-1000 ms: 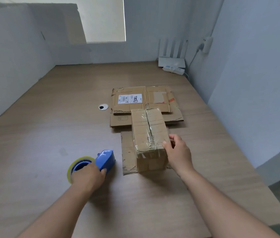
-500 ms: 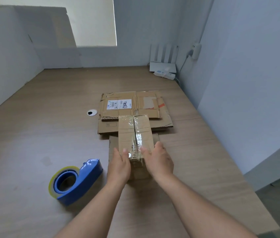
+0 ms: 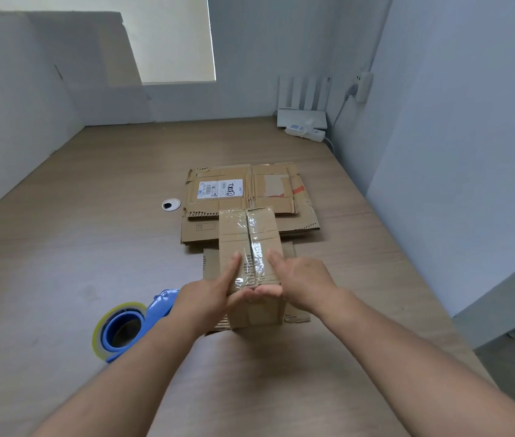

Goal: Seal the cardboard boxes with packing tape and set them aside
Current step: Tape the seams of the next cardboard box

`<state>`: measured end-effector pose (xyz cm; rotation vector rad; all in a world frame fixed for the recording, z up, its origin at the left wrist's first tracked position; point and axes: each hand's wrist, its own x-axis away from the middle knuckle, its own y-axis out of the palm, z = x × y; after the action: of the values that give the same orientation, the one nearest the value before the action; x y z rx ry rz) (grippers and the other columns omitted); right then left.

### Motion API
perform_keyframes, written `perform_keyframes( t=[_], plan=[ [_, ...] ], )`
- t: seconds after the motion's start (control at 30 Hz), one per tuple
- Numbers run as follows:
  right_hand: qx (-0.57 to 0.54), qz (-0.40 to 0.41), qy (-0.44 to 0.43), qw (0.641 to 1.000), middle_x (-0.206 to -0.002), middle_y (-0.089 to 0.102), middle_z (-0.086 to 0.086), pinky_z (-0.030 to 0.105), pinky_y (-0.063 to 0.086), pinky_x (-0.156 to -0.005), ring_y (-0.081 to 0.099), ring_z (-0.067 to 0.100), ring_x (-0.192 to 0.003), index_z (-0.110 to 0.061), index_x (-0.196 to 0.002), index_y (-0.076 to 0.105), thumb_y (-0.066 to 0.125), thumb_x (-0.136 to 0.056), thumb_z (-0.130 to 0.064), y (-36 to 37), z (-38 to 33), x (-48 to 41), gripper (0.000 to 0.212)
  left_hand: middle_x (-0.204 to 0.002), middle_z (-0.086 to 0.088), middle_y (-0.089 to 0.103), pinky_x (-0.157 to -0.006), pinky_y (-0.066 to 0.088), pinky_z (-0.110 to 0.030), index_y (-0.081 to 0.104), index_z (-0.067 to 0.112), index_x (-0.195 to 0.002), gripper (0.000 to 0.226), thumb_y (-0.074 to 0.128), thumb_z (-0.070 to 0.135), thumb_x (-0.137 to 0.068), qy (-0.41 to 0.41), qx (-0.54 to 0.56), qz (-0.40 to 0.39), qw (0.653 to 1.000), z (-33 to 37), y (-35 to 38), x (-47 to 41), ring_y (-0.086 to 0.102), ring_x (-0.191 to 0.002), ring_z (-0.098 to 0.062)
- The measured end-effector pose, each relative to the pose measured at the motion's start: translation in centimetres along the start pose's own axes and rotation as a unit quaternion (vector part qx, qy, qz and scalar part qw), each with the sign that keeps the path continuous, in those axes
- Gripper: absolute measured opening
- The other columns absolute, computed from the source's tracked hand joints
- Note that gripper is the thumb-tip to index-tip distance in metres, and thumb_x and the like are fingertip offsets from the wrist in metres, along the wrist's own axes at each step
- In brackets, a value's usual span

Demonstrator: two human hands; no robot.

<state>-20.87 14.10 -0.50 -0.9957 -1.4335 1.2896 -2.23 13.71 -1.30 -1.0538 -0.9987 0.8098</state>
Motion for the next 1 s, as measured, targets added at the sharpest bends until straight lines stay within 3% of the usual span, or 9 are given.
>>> perform_keyframes(
  t=[0.13, 0.4, 0.47, 0.57, 0.67, 0.7, 0.77, 0.83, 1.0],
  plan=[
    [0.0, -0.047, -0.049, 0.998, -0.128, 0.054, 0.014, 0.04, 0.044, -0.086, 0.054, 0.031, -0.113, -0.016, -0.152, 0.008, 0.04, -0.096, -0.053, 0.8, 1.2, 0.2, 0.075, -0.124, -0.007, 0.062, -0.078, 0.043, -0.031, -0.016, 0.03, -0.15, 0.074, 0.025, 0.06, -0.096, 0.02, -0.091, 0.003, 0.996, 0.1, 0.4, -0.7, 0.061, -0.107, -0.026],
    [-0.069, -0.13, -0.098, 0.984, -0.134, 0.05, 0.012, 0.04, 0.041, -0.098, 0.049, 0.029, -0.12, -0.02, -0.153, -0.002, 0.046, -0.098, -0.037, -0.6, 2.5, 0.2, 0.075, -0.127, -0.011, 0.059, -0.091, 0.042, -0.031, -0.024, 0.036, -0.147, 0.083, 0.039, 0.054, -0.096, 0.09, -0.022, -0.075, 0.993, -2.0, -1.0, -0.4, 0.058, -0.11, -0.028],
    [-0.04, -0.116, -0.098, 0.988, -0.135, 0.051, 0.01, 0.04, 0.043, -0.096, 0.05, 0.029, -0.12, -0.02, -0.153, -0.001, 0.046, -0.098, -0.035, -0.8, 2.5, 0.1, 0.074, -0.124, -0.009, 0.061, -0.087, 0.044, -0.032, -0.02, 0.036, -0.148, 0.08, 0.039, 0.053, -0.096, 0.097, -0.046, -0.049, 0.993, -2.4, -1.0, -0.2, 0.059, -0.106, -0.027],
    [0.037, -0.006, -0.123, 0.992, -0.118, 0.061, 0.012, 0.037, 0.049, -0.078, 0.06, 0.03, -0.101, -0.01, -0.152, 0.015, 0.038, -0.099, -0.03, 0.5, 2.3, 0.1, 0.061, -0.117, -0.007, 0.064, -0.078, 0.044, -0.032, -0.01, 0.032, -0.152, 0.07, 0.033, 0.047, -0.099, 0.065, -0.084, 0.024, 0.994, -1.9, 0.1, -0.3, 0.061, -0.102, -0.029],
    [0.049, 0.045, -0.129, 0.989, -0.071, 0.066, 0.007, 0.027, 0.041, -0.041, 0.059, 0.024, -0.051, 0.001, -0.128, 0.056, 0.036, -0.087, -0.029, 1.9, 2.5, 0.8, 0.054, -0.116, -0.005, 0.065, -0.075, 0.043, -0.031, -0.009, 0.033, -0.151, 0.066, 0.031, 0.045, -0.1, 0.041, -0.08, 0.052, 0.995, -1.7, 1.3, -0.6, 0.062, -0.1, -0.029],
    [0.043, 0.052, -0.14, 0.988, -0.072, 0.067, 0.007, 0.027, 0.044, -0.042, 0.06, 0.024, -0.052, 0.0, -0.129, 0.055, 0.037, -0.088, -0.032, 2.2, 2.6, 0.9, 0.055, -0.118, -0.005, 0.065, -0.077, 0.044, -0.031, -0.009, 0.034, -0.151, 0.067, 0.032, 0.046, -0.1, 0.041, -0.061, 0.05, 0.996, -2.0, 1.5, -0.7, 0.062, -0.101, -0.029],
    [0.009, 0.029, -0.145, 0.989, -0.108, 0.067, 0.009, 0.035, 0.054, -0.068, 0.065, 0.027, -0.088, -0.009, -0.148, 0.029, 0.041, -0.095, -0.043, 1.4, 3.1, 0.5, 0.064, -0.126, -0.004, 0.062, -0.086, 0.046, -0.032, -0.012, 0.04, -0.149, 0.073, 0.037, 0.051, -0.097, 0.068, 0.002, 0.01, 0.998, -3.1, 1.1, -0.7, 0.06, -0.109, -0.025],
    [0.012, -0.051, -0.139, 0.989, -0.134, 0.054, 0.005, 0.04, 0.049, -0.088, 0.055, 0.027, -0.115, -0.021, -0.153, 0.006, 0.048, -0.092, -0.052, 0.4, 3.6, 0.4, 0.08, -0.137, -0.002, 0.055, -0.097, 0.043, -0.03, -0.018, 0.049, -0.144, 0.081, 0.044, 0.054, -0.093, 0.098, 0.052, -0.06, 0.992, -4.4, 0.0, -0.6, 0.054, -0.122, -0.018],
    [0.036, -0.046, -0.139, 0.989, -0.131, 0.055, 0.003, 0.038, 0.048, -0.087, 0.053, 0.025, -0.115, -0.024, -0.152, 0.013, 0.052, -0.093, -0.041, -0.6, 3.6, -0.1, 0.073, -0.141, 0.003, 0.051, -0.098, 0.04, -0.026, -0.013, 0.048, -0.146, 0.077, 0.045, 0.049, -0.096, 0.131, -0.004, -0.048, 0.99, -4.7, -1.9, -0.7, 0.051, -0.124, -0.014]
  ],
)
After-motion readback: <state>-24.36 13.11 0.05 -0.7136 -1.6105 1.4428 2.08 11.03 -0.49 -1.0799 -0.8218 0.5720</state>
